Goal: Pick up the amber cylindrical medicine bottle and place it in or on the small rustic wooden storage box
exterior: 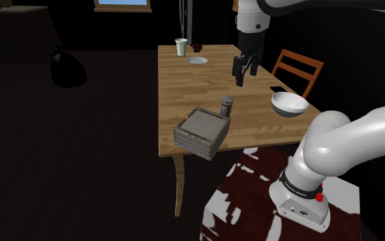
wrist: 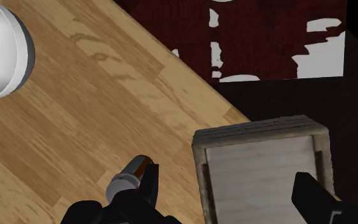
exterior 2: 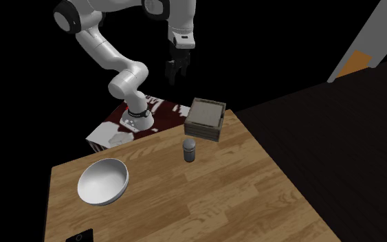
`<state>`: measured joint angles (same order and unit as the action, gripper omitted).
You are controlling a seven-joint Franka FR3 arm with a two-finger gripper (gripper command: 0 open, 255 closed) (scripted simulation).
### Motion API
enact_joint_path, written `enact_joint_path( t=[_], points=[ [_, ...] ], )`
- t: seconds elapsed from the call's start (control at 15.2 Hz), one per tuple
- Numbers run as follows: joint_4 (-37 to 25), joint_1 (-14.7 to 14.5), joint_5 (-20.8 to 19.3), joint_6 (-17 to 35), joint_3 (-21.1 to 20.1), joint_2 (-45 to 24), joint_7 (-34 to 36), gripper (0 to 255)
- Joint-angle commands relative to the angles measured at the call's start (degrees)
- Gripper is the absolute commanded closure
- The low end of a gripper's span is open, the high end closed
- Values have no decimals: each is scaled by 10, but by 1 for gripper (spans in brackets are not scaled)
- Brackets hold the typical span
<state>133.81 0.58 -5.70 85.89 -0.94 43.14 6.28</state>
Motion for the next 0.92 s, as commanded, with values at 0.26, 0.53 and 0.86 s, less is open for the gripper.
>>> enact_joint_path(
  t=[0.26,0.53,0.86],
  points=[
    [35,15,-14,76,36,-28,-19,0],
    [59,29,-24,154,73,-70,-38,0],
    [70,44,-28,251,119,-141,-65,0]
  ],
)
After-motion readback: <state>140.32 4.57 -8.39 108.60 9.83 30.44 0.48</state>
